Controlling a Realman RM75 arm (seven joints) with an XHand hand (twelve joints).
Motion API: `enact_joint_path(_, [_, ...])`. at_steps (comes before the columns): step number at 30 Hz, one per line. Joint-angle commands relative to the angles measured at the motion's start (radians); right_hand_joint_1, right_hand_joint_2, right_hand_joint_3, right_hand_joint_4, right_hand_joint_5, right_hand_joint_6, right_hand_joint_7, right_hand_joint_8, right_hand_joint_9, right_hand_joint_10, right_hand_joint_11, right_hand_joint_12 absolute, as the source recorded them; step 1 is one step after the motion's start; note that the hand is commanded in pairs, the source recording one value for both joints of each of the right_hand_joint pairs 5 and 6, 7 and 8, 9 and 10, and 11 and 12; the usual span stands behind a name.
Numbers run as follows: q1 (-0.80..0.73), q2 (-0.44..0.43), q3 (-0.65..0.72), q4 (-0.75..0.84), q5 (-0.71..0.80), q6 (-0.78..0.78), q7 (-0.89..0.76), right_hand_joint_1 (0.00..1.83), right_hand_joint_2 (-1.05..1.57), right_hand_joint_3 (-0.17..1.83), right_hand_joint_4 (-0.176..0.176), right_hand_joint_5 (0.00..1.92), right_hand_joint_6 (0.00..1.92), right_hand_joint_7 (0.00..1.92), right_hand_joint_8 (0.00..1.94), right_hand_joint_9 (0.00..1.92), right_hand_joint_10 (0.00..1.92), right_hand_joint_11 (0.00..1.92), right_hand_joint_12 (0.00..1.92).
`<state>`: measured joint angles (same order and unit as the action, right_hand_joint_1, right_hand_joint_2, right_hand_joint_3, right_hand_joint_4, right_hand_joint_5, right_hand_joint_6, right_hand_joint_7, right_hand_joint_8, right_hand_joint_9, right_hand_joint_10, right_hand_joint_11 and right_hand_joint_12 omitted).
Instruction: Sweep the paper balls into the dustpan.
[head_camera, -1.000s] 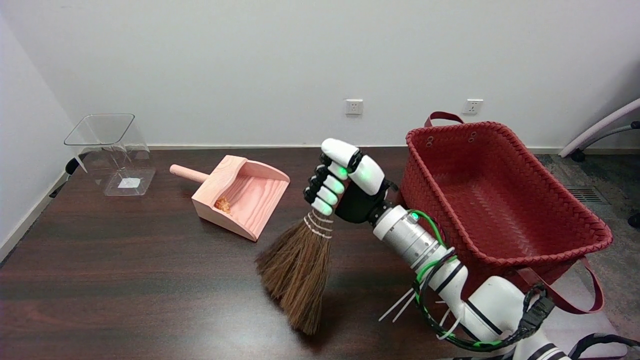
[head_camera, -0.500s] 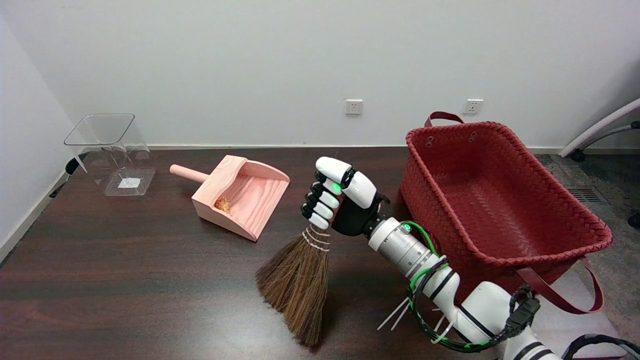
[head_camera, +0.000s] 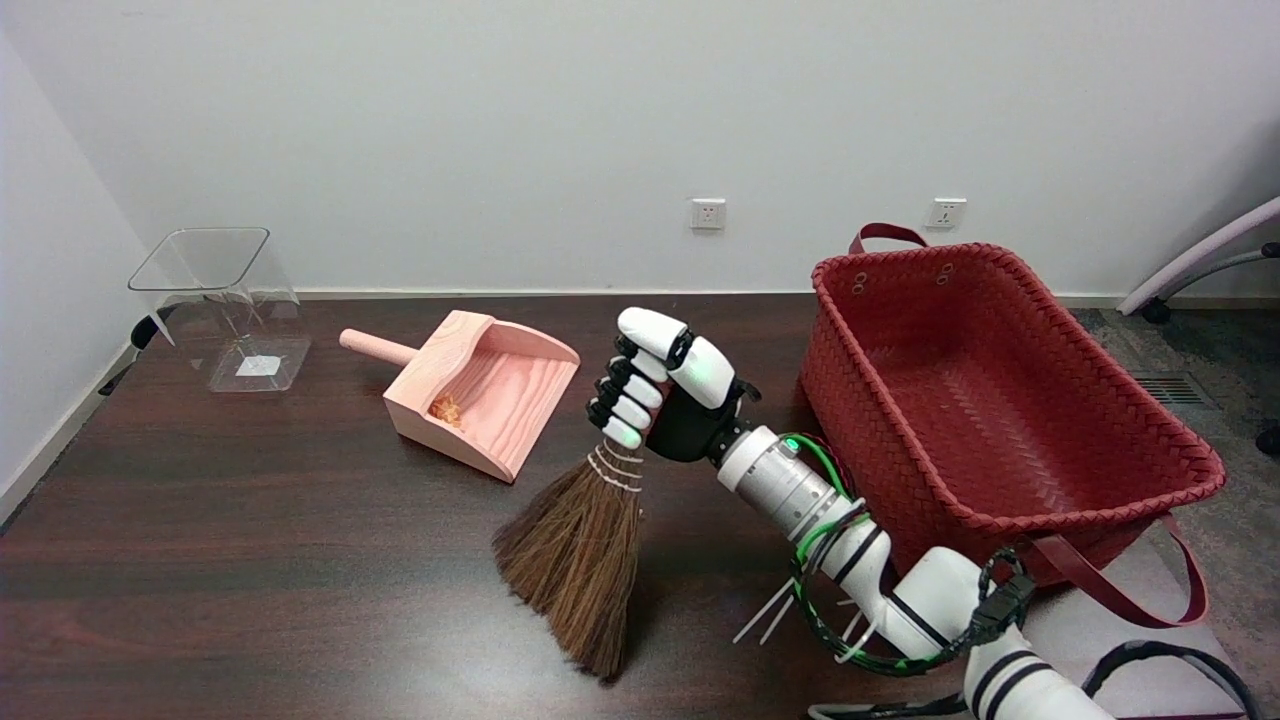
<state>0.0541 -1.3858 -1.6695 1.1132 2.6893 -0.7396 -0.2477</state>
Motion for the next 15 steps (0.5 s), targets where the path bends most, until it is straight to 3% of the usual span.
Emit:
enact_joint_path(1, [0.110, -0.012, 0.028, -0.129, -0.007, -0.063, -0.002, 0.95, 1.57, 0.93, 0.000, 1.92, 1.92, 1.92, 1.92, 1.92, 1.92, 1.92, 1.92])
enact_joint_path(15, [0.125, 0.043, 0.034, -0.123, -0.013, -0.003, -0.137, 0.98, 1.57, 0.89, 0.000, 1.92, 1.92, 1.92, 1.92, 1.92, 1.92, 1.92, 1.92])
